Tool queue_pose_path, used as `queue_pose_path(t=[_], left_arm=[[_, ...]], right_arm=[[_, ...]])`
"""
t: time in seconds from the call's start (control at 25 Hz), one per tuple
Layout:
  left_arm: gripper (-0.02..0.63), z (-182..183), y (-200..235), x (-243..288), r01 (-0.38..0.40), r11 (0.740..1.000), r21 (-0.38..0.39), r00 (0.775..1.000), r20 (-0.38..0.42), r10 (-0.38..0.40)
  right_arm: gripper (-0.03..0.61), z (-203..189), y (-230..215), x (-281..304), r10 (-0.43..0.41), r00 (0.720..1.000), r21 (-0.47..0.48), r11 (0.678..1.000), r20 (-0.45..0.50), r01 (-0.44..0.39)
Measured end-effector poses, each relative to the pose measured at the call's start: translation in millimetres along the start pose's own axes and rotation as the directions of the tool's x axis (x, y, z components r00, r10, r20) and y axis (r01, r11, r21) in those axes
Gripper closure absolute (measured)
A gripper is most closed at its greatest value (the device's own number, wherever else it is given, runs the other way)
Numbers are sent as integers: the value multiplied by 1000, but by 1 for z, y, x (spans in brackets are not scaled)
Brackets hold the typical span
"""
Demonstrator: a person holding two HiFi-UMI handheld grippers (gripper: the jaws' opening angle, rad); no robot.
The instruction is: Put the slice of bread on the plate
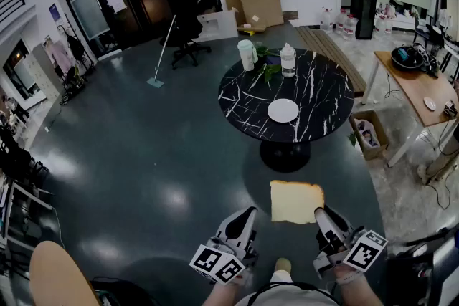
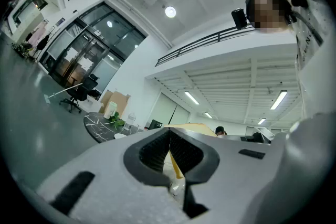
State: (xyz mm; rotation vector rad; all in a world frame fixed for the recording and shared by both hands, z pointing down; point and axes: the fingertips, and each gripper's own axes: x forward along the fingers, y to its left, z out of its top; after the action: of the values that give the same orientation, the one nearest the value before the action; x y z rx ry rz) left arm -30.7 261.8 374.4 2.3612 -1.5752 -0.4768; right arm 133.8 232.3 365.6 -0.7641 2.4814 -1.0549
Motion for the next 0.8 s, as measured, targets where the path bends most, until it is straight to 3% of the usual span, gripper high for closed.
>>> queue_pose_path(t=[0.64, 0.8], left_arm=[[606, -17, 39, 75, -6, 1000, -19, 1000, -27, 6], [606, -22, 57, 105, 0, 999, -53, 999, -36, -2]], right_arm=[[500, 20, -63, 44, -28, 999, 64, 997, -26, 30], [500, 33, -80, 64, -50, 999, 68, 996, -19, 51]])
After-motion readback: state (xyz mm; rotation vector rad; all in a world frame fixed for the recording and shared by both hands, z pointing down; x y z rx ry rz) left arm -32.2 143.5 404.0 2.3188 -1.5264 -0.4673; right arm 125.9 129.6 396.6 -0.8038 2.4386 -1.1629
